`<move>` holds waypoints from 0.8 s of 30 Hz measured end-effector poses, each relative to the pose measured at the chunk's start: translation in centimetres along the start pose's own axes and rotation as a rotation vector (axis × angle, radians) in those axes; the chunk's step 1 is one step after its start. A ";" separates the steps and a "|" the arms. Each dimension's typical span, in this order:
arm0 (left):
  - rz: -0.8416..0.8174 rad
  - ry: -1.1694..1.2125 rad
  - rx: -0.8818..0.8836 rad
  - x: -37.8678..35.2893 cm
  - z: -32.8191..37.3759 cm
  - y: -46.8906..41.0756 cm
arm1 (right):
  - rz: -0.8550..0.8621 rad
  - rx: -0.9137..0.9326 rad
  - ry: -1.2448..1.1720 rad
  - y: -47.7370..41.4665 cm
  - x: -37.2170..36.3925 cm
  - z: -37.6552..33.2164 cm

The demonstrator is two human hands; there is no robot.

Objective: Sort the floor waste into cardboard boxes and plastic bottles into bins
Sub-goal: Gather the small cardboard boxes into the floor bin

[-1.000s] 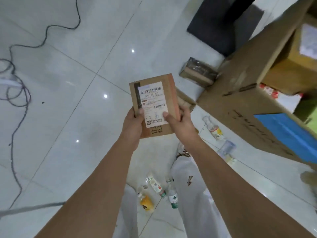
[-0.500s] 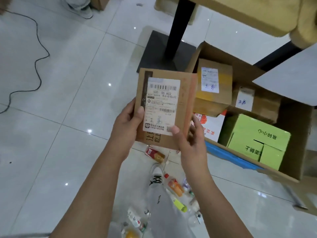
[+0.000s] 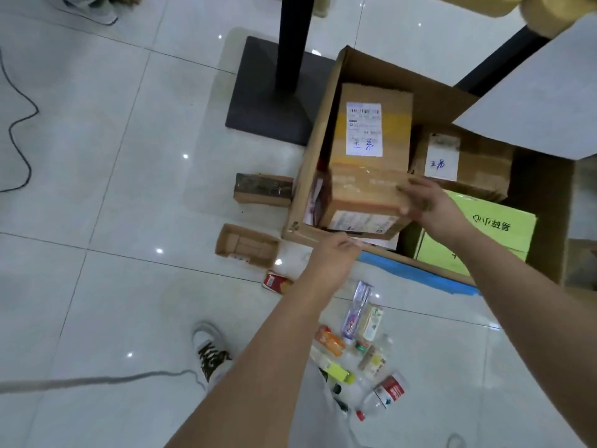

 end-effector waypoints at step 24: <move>0.362 0.261 0.028 13.9 -7.1 1.2 | 0.390 0.271 -0.244 7.5 -13.8 -15.0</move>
Point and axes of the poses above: each hand's wrist, its own y-axis away from the middle knuckle, its own x-axis out of the back of the hand, z = x × y, the point moved 2 cm from there along -y, towards the middle knuckle, and after that the axes turned 2 degrees about -y, right-handed, at the moved point
